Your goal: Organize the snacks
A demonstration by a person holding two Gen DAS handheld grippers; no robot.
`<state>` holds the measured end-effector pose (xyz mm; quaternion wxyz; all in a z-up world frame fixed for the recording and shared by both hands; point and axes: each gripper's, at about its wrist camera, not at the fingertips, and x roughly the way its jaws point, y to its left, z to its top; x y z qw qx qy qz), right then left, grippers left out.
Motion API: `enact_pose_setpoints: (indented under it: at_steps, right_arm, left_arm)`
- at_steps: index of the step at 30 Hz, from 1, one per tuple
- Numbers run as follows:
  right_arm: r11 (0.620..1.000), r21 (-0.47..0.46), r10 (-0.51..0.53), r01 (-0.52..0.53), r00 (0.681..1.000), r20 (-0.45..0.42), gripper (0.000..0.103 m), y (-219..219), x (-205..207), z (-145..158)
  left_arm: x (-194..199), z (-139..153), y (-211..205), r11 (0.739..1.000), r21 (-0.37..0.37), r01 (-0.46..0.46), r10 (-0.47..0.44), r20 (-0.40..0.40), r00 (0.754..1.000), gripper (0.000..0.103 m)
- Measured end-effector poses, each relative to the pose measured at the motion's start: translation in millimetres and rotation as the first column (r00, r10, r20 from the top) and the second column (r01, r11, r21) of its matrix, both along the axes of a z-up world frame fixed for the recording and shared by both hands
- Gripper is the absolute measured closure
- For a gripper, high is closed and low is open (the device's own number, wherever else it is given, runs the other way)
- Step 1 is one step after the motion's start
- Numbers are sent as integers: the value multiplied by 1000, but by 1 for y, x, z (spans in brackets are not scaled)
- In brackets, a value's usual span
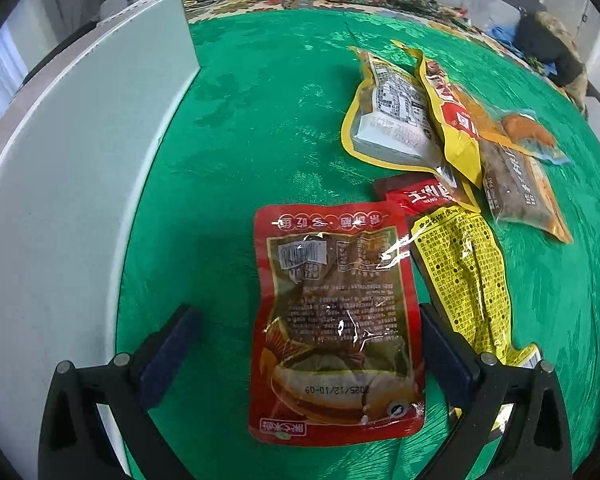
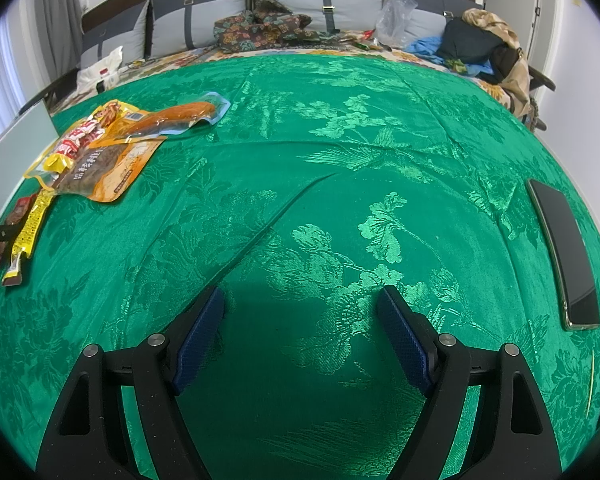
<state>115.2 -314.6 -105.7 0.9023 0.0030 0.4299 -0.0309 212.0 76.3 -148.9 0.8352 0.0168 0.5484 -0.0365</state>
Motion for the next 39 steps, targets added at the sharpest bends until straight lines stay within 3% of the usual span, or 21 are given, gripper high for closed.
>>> enact_pose_setpoints:
  at_steps: [15, 17, 18, 19, 20, 24, 25, 36, 38, 39]
  right_arm:
    - [1000, 0, 0, 0, 1000, 0, 20, 0, 0, 0]
    - [1000, 0, 0, 0, 1000, 0, 20, 0, 0, 0]
    - [1000, 0, 0, 0, 1000, 0, 20, 0, 0, 0]
    - [1000, 0, 0, 0, 1000, 0, 20, 0, 0, 0]
    - [1000, 0, 0, 0, 1000, 0, 20, 0, 0, 0]
    - [1000, 0, 0, 0, 1000, 0, 20, 0, 0, 0]
    - [1000, 0, 0, 0, 1000, 0, 20, 0, 0, 0]
    - [1000, -1, 0, 0, 1000, 0, 20, 0, 0, 0]
    - [1000, 0, 0, 0, 1000, 0, 20, 0, 0, 0]
    - [1000, 0, 0, 0, 1000, 0, 20, 0, 0, 0]
  left_arm:
    - [5, 3, 0, 999, 0, 43, -43, -29, 999, 1]
    - [0, 5, 2, 999, -1, 42, -42, -17, 999, 9]
    - [-2, 8, 3, 999, -2, 43, -43, -3, 999, 25]
    - [-5, 11, 4, 999, 0, 43, -43, 12, 999, 33]
    - [-8, 12, 5, 999, 4, 42, -42, 6, 999, 35]
    - [-22, 20, 5, 997, 13, 70, -71, 54, 996, 59]
    - [-26, 22, 5, 997, -3, 75, -74, 63, 995, 87]
    - [-49, 25, 20, 996, -72, 58, -52, 92, 994, 87]
    - [-52, 27, 23, 994, -95, 52, -42, 102, 994, 90]
    - [-54, 29, 25, 992, -116, 53, -41, 104, 994, 103]
